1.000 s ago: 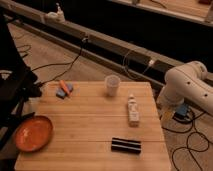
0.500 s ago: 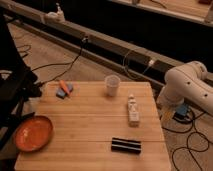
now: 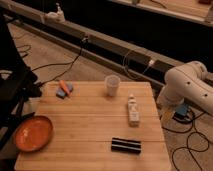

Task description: Move the arm in a circular motion

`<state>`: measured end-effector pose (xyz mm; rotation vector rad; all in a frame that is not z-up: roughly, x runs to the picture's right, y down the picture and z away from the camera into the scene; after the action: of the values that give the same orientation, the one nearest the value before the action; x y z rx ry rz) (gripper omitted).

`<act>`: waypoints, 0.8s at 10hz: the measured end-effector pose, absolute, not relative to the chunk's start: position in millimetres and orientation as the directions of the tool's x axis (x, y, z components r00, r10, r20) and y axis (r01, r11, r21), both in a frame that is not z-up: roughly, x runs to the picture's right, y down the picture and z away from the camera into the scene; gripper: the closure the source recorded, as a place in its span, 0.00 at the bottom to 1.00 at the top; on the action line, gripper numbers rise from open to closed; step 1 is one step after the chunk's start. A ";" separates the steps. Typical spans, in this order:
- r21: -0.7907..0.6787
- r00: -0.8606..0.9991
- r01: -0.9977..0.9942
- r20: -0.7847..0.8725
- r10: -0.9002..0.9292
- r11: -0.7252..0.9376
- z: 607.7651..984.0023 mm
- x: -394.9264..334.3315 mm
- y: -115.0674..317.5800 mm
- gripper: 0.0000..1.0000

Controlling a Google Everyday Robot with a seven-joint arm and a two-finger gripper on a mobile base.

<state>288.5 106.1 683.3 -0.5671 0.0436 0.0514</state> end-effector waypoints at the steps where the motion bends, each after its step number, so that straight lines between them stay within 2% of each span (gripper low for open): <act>1: -0.533 0.998 -0.060 -0.061 0.032 0.844 682.7 289.4 104.7 0.45; 2: -0.522 0.997 -0.049 -0.074 0.012 0.851 686.8 288.5 99.3 0.57; 6: -0.490 0.997 -0.016 -0.074 -0.023 0.872 729.3 259.2 74.1 0.95; 7: -0.477 0.997 -0.011 -0.074 -0.028 0.879 743.1 251.1 65.6 1.00; 8: -0.465 0.997 -0.007 -0.070 -0.029 0.885 755.6 240.9 56.6 1.00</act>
<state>240.9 56.6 755.6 -0.4837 0.0759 -0.0112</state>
